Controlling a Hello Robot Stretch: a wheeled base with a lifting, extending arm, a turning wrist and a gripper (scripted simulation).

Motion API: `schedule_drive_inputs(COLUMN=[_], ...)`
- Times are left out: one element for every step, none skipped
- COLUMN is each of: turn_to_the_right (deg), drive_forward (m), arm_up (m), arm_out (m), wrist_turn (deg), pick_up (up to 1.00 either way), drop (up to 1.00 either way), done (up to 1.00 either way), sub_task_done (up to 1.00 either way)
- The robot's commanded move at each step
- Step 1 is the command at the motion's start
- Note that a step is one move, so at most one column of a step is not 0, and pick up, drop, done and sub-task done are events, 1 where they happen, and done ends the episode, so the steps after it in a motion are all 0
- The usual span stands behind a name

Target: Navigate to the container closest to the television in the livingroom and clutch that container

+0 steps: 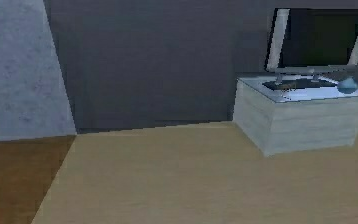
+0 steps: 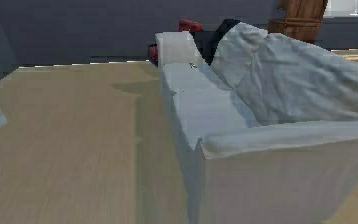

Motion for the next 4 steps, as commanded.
schedule_drive_inputs(turn_to_the_right=[33.0,0.0,21.0,0.0], drive_forward=[0.0,0.45,0.0,1.0], arm_up=[0.0,0.0,0.0,0.0], arm_out=[0.0,0.0,0.0,0.0], wrist_turn=[0.0,0.0,0.0,0.0], pick_up=[0.0,0.0,0.0,0.0], drop=[0.0,0.0,0.0,0.0], done=[0.0,0.0,0.0,0.0], sub_task_done=[0.0,0.0,0.0,0.0])
